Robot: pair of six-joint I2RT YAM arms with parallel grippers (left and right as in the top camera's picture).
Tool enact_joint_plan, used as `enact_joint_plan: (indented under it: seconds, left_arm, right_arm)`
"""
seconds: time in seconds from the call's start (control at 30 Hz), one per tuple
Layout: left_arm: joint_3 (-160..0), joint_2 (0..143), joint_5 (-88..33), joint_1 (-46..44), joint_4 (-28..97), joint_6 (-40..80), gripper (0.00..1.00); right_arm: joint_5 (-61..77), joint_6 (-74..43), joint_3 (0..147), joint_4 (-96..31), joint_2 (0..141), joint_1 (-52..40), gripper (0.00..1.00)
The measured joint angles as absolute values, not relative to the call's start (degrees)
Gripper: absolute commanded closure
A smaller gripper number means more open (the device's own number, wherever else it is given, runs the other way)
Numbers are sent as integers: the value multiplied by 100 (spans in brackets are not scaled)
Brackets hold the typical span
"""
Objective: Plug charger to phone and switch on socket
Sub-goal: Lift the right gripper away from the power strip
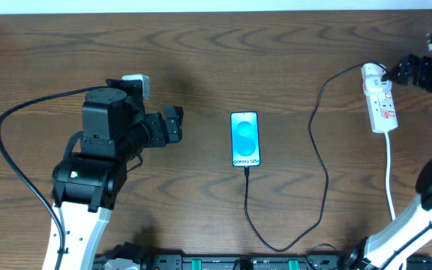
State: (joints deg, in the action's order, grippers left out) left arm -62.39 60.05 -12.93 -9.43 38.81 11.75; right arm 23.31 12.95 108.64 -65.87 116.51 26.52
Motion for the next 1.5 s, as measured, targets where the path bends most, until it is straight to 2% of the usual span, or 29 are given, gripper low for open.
enact_joint_plan:
  seconds: [0.5, 1.5]
  left_arm:
    - [-6239, 6005, -1293, -943, 3879, 1175, 1]
    - [-6239, 6005, -1293, -943, 3883, 1175, 1]
  right_arm:
    - [2112, 1229, 10866, -7303, 9850, 2515, 1]
    - [2097, 1229, 10866, -7303, 9830, 2515, 1]
